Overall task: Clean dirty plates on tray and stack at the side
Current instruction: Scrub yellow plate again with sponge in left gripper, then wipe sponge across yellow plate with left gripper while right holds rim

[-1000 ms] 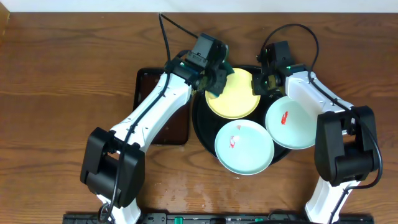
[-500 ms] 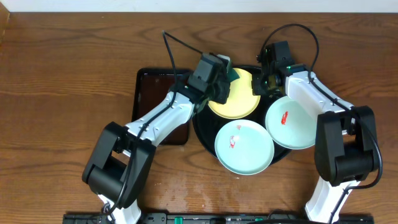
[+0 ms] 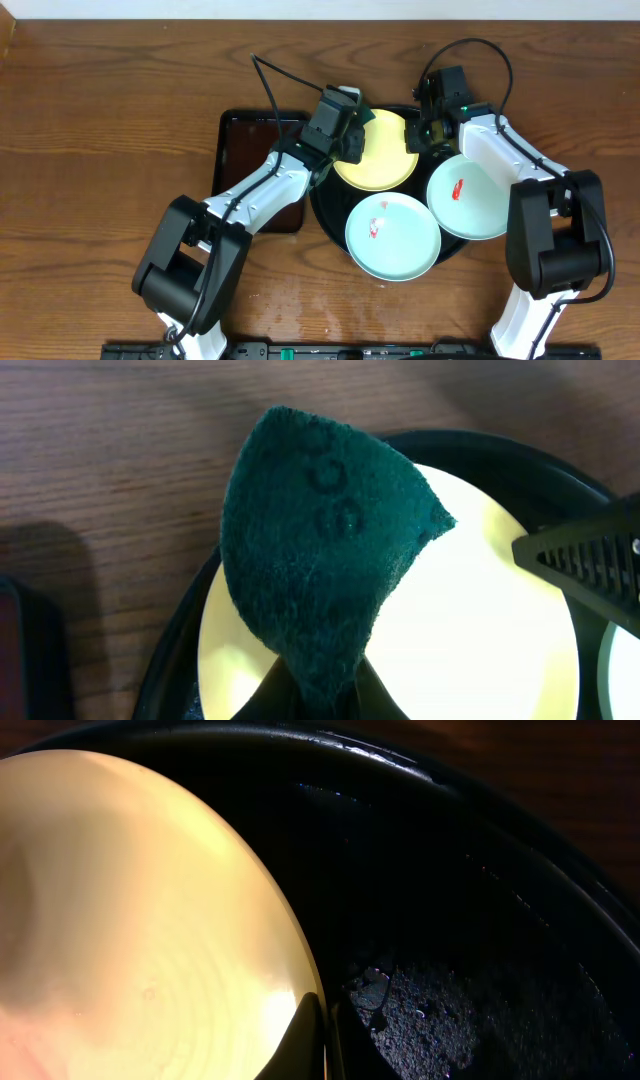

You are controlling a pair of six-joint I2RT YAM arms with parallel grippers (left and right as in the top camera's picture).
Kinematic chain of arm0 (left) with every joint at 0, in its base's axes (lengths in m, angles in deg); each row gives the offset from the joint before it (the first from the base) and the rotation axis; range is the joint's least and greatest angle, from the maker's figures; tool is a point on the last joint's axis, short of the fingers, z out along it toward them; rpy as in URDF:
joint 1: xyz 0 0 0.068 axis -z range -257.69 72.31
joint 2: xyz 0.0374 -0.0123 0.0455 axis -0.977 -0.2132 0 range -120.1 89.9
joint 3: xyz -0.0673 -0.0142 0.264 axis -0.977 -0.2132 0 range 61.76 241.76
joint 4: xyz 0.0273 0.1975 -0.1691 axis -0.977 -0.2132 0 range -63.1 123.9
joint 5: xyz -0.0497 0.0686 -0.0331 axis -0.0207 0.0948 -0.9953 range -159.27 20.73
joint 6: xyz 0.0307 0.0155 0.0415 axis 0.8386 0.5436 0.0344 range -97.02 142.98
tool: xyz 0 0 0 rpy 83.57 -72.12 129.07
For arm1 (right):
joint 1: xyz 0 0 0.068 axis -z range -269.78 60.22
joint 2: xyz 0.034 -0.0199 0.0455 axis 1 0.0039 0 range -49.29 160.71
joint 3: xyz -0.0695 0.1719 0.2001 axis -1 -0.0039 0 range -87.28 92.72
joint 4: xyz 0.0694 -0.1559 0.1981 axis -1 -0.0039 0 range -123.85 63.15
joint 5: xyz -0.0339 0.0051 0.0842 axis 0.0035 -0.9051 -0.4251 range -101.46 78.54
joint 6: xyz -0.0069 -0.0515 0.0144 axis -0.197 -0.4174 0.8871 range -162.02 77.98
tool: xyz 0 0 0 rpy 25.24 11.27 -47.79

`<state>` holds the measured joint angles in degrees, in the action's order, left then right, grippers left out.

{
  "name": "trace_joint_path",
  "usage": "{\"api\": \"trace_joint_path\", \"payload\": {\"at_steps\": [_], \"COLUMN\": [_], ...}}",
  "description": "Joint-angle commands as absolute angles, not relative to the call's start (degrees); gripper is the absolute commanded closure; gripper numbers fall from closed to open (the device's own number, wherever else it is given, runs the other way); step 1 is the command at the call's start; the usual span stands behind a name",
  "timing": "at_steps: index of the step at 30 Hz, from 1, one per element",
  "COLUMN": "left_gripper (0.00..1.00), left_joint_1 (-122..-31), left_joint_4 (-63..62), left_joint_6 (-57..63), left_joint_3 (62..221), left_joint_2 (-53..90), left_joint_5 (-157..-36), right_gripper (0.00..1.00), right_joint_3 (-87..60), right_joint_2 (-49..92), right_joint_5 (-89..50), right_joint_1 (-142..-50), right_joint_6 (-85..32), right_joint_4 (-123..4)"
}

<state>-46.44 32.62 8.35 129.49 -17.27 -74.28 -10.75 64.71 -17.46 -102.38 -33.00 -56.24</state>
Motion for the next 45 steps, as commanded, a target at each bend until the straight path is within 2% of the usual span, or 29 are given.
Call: {"api": "trace_joint_path", "payload": {"at_steps": [1,16,21,25,28,33,39,45], "left_gripper": [0.93,0.92,0.93,0.93,0.93,0.93,0.93,0.92], "left_joint_1": [-46.38,-46.38,-46.47,-44.89,-42.75,-40.19,-39.58,-39.52], "left_joint_4": [33.15,30.0,30.94,31.66,38.2,50.17,52.77,64.07], "left_joint_6": [7.58,7.56,6.88,6.14,6.53,8.96,5.16,4.79], "left_joint_3": [129.09,129.12,129.09,127.76,124.72,120.42,115.89,110.17], "left_joint_2": [-17.01,-15.72,-15.72,-15.76,-15.76,-15.76,-15.76,-15.85], "left_joint_5": [-72.67,-82.63,-82.09,-76.21,-71.12,-71.09,-65.0,-64.91], "right_gripper": [0.99,0.99,0.99,0.99,0.99,0.99,0.99,0.99], "right_joint_3": [-10.88,-10.88,-10.88,-10.88,-10.88,-10.88,-10.88,-10.88], "right_joint_2": [64.69,64.69,64.69,64.69,64.69,64.67,64.69,64.69], "right_joint_5": [-17.74,-17.72,-17.72,-17.72,-17.72,-17.72,-17.74,-17.74], "right_joint_1": [-101.98,-101.83,-101.85,-101.83,-101.85,-101.85,-101.83,-101.85], "right_joint_6": [-31.8,-31.84,-31.84,-31.84,-31.86,-32.5,-32.7,-32.67], "right_joint_4": [-56.3,-56.45,-56.43,-56.43,-56.43,-56.43,-56.39,-56.32]}}
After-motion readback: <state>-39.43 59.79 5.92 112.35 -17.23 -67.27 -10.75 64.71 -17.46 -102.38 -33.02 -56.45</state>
